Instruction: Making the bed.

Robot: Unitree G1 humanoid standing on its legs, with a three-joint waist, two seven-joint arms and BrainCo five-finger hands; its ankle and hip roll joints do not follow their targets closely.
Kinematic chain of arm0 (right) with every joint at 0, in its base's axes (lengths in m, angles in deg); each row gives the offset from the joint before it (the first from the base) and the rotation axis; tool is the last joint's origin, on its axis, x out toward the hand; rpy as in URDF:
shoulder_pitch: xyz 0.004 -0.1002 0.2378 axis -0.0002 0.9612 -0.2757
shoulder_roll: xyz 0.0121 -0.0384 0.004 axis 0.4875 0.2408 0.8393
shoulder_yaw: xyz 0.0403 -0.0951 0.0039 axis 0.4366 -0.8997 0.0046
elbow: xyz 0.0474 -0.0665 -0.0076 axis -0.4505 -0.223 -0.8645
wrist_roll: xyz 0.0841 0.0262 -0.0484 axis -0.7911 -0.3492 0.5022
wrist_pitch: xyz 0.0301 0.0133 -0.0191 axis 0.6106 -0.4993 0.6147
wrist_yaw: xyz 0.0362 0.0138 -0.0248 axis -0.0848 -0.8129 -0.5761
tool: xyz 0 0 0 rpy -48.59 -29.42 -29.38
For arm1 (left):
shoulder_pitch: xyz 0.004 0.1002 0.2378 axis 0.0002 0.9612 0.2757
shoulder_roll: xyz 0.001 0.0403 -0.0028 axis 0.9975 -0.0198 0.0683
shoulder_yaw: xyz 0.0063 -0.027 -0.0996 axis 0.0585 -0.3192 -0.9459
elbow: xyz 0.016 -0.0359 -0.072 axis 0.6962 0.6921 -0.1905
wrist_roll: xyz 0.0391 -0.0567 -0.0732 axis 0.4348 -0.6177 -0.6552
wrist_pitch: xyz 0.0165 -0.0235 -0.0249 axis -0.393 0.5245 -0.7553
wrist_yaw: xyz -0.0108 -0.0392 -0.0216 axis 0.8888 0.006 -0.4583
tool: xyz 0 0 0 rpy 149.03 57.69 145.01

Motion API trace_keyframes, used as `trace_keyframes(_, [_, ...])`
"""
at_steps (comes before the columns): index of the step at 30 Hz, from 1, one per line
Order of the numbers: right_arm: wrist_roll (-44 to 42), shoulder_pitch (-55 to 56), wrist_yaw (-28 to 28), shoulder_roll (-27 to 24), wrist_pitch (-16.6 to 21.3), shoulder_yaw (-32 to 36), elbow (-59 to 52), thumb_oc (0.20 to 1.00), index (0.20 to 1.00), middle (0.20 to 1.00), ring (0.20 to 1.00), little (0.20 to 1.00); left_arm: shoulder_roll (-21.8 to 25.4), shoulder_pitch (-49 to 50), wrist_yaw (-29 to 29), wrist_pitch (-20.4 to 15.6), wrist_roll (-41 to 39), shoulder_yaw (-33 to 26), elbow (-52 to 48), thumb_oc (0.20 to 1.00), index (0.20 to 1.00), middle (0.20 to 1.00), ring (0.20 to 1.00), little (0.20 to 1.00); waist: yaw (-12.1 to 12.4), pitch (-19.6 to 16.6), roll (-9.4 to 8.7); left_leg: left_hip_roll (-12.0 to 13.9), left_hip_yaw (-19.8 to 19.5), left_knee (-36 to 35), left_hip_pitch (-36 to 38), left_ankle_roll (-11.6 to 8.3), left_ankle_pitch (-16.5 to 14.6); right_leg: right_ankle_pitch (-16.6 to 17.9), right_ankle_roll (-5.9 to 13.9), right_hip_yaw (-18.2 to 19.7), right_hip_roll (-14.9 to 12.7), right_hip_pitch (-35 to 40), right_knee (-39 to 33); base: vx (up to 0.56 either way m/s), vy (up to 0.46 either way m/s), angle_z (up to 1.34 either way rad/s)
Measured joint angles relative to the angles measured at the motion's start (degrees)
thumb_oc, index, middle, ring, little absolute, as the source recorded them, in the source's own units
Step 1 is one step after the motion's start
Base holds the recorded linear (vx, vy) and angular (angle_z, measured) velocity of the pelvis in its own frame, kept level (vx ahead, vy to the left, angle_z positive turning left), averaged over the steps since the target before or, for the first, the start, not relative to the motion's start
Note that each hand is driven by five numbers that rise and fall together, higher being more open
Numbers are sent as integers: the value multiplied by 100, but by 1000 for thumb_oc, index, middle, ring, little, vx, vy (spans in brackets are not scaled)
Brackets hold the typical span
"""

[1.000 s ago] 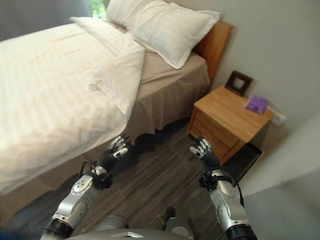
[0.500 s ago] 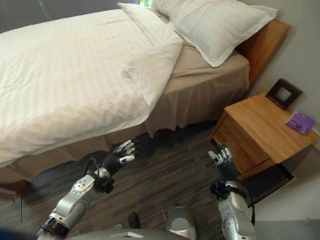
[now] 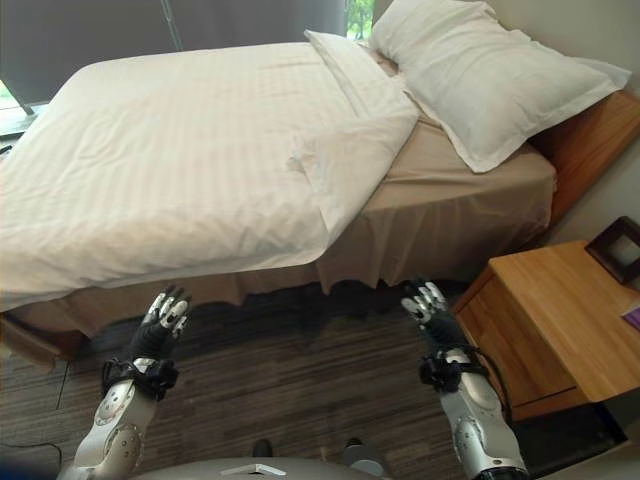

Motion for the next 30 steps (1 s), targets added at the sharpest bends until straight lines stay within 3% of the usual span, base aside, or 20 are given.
trace_keyframes(2, [174,-50,-103,61,-32,-175,25,1000,1000,1000,1000,1000,70,-167,21,-1,48,64,55,1000,1000,1000,1000,1000,-36,256,42,7,-39,-21,177,-27,-77,32,203,-127,-192,-385,843,333,-88,-9])
trace_keyframes(3, [216,-35,-120,113,-45,-203,9,1000,1000,1000,1000,1000,85,-174,29,-23,56,66,37,1000,1000,1000,1000,1000,-96,266,9,10,-17,-11,148,-26,-78,13,164,-308,-335,-479,829,425,-204,17])
trace_keyframes(4, [205,-30,-122,149,-65,-203,5,1000,1000,1000,1000,1000,109,-168,30,-35,57,89,41,1000,1000,1000,1000,1000,-131,271,24,33,-40,-16,74,-90,-122,-12,106,-509,-487,-510,568,463,-239,25])
trace_keyframes(5, [189,4,-130,217,-67,-151,14,1000,1000,1000,1000,1000,139,-177,24,-48,54,135,49,1000,1000,1000,1000,1000,-173,246,18,71,-107,-53,-44,-332,-292,-52,34,-538,-538,-460,-37,332,-171,32])
trace_keyframes(6, [182,39,-132,325,-74,-100,-3,1000,1000,1000,1000,1000,180,-202,26,-62,53,150,52,1000,1000,1000,1000,1000,-253,202,-146,-74,-91,71,-86,-301,-367,-76,40,-499,-645,-415,-439,467,-293,71])
trace_keyframes(7, [131,13,-188,452,-31,-42,-15,1000,1000,1000,1000,1000,313,-347,10,-91,52,137,154,1000,1000,1000,1000,1000,-460,319,-403,-315,-237,1606,-633,-95,-607,364,144,-454,-1023,-286,-951,429,-341,55])
trace_keyframes(8, [126,-71,-195,231,-39,-65,-43,1000,1000,1000,1000,1000,187,-405,12,-40,61,209,294,1000,1000,1000,1000,1000,-501,452,50,34,-328,1822,-624,-245,-1244,495,192,-508,-808,-203,-827,553,-496,30])
trace_keyframes(9, [121,-18,-214,177,-87,-95,-25,1000,1000,1000,1000,1000,115,-380,-6,-5,75,201,297,1000,1000,1000,1000,1000,-523,484,149,32,-334,1677,-430,-292,-1267,563,132,-481,-800,-137,-869,328,-374,-21])
trace_keyframes(10, [64,16,-241,80,-145,-158,-34,1000,1000,1000,1000,1000,71,-374,-11,-8,115,191,254,1000,1000,1000,1000,1000,-519,461,260,68,-331,1481,-310,-330,-1229,565,133,-603,-772,-101,-900,323,-403,-18])
trace_keyframes(13, [15,-96,-343,-113,-170,-427,47,1000,1000,1000,1000,1000,28,-432,-49,-94,209,149,202,1000,1000,1000,1000,1000,-566,326,452,503,-364,886,33,-595,-957,382,-313,-846,-383,26,-880,329,-501,6])
trace_keyframes(14, [16,-147,-364,-137,-171,-528,33,1000,1000,1000,1000,1000,25,-406,-92,-102,207,170,133,1000,1000,1000,1000,1000,-550,312,353,599,-370,964,120,-531,-839,304,-622,-949,-326,48,-796,313,-539,25])
trace_keyframes(16, [28,-395,-363,-262,-193,-725,-3,1000,1000,1000,1000,1000,-54,-579,-91,-110,160,227,199,1000,1000,1000,1000,1000,-408,383,130,708,-516,2445,-529,-399,-688,179,-913,-933,-322,182,-770,286,-491,-6])
trace_keyframes(17, [24,-494,-366,-310,-184,-775,-15,1000,1000,1000,1000,1000,-104,-590,-80,-109,149,240,205,1000,1000,1000,1000,1000,-412,405,89,747,-593,2771,-680,-382,-561,232,-868,-978,-267,238,-752,352,-487,-30])
trace_keyframes(18, [-43,-620,-379,-370,-181,-869,-54,1000,1000,1000,1000,1000,-188,-591,-80,-115,12,270,205,1000,1000,1000,1000,1000,-261,389,64,762,-821,3175,-873,-580,-262,-214,-771,-983,-73,131,-119,211,-242,-32])
trace_keyframes(19, [-61,-642,-402,-294,-172,-932,-70,1000,1000,1000,1000,1000,-84,-638,-85,-130,-43,319,126,1000,1000,1000,1000,1000,-107,326,-262,702,-797,3444,-943,-598,-32,-544,-1133,-886,-50,227,-124,308,-311,-34])
trace_keyframes(20, [-79,-712,-410,-254,-170,-1021,-39,1000,1000,1000,1000,1000,-77,-594,-70,-119,-51,399,121,1000,1000,1000,1000,1000,-15,307,-380,704,-863,3488,-918,-593,237,-401,-1190,-896,-46,386,-330,308,-257,-27])
trace_keyframes(22, [-81,-717,-415,-239,-136,-1017,-102,1000,1000,1000,1000,1000,-96,-617,-94,-117,-51,497,81,1000,1000,1000,1000,1000,3,331,-375,813,-609,3717,-1061,-539,478,-319,-1310,-1041,14,688,-729,407,-205,19])
trace_keyframes(25, [-17,-650,-429,-359,-162,-1052,-161,1000,1000,1000,1000,1000,-90,-707,-169,-124,-62,514,17,1000,1000,1000,1000,1000,24,373,-348,784,142,2767,-1002,-635,375,-166,-1330,-1200,69,1147,-1340,349,-25,28])
trace_keyframes(28, [37,-659,-488,-343,-156,-1040,-208,1000,1000,1000,1000,1000,-69,-623,-171,-140,-43,454,7,1000,1000,1000,1000,1000,211,421,-118,373,-64,1306,-704,-628,382,22,-1310,-955,295,1438,-1737,392,35,-42])
trace_keyframes(30, [40,-592,-498,-292,-152,-1042,-221,1000,1000,1000,1000,1000,-46,-598,-171,-137,-8,423,-40,1000,1000,1000,1000,1000,184,432,-40,170,-295,905,-732,-633,391,19,-1235,-766,361,1643,-1984,246,22,-47])
